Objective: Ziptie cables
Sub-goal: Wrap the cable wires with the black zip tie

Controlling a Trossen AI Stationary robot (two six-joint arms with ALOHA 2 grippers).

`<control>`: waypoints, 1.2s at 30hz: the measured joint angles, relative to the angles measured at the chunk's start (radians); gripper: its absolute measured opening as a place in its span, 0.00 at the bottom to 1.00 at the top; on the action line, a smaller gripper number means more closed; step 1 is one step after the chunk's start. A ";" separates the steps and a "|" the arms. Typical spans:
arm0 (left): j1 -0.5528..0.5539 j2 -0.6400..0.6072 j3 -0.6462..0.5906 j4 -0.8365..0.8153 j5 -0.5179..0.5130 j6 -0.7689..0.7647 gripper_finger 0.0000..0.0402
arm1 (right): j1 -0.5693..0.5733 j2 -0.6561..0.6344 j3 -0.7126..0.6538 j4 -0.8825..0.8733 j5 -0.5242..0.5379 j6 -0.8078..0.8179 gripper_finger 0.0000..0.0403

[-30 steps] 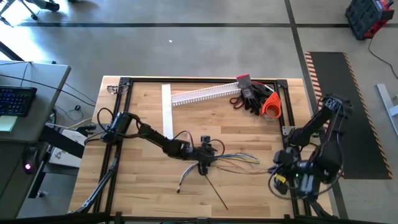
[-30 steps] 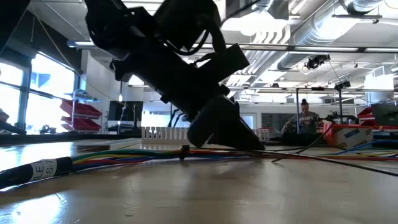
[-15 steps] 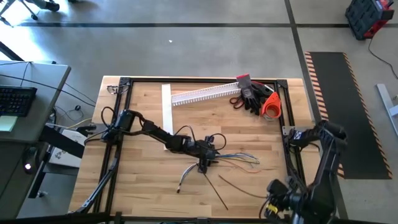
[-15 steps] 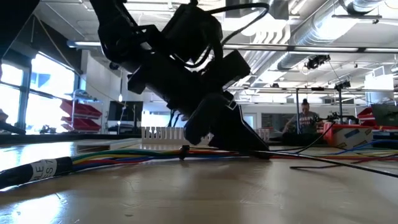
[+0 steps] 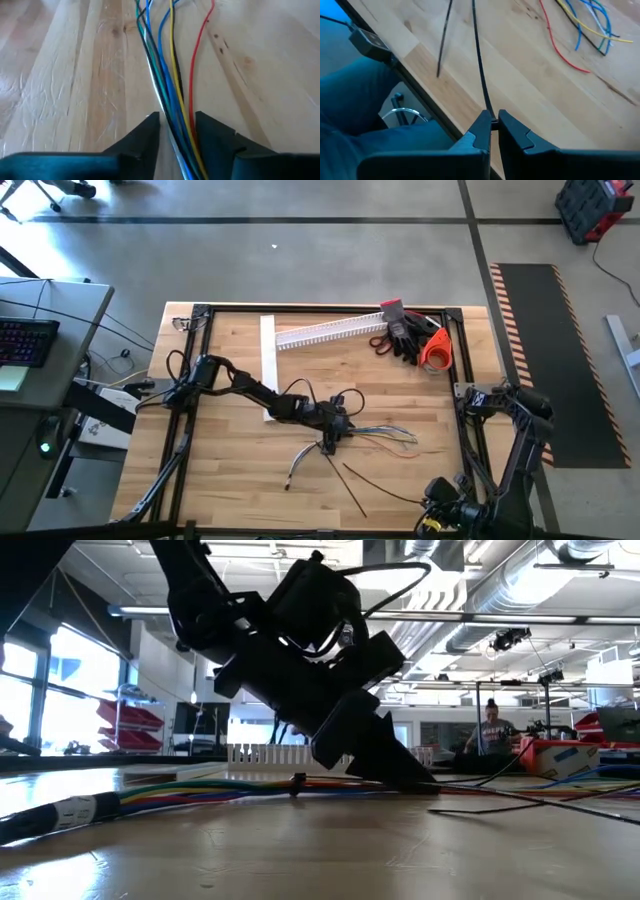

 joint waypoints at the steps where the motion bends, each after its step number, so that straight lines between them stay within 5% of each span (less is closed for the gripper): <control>1: 0.005 0.000 0.000 -0.006 0.007 0.000 0.22 | 0.000 0.000 0.000 0.000 0.007 0.000 0.00; 7: 0.006 -0.003 0.018 -0.027 -0.026 -0.011 0.02 | -0.006 0.003 0.000 -0.039 -0.009 0.066 0.00; 17: -0.016 -0.061 0.060 -0.070 -0.087 -0.069 0.00 | -0.005 0.063 -0.002 -0.132 -0.206 0.272 0.00; 29: -0.059 -0.101 0.061 -0.043 -0.072 -0.102 0.00 | -0.132 0.146 -0.002 -0.099 0.081 0.208 0.00; 36: -0.089 -0.101 0.062 -0.037 -0.073 -0.094 0.00 | -0.217 0.222 -0.002 -0.079 0.127 0.228 0.00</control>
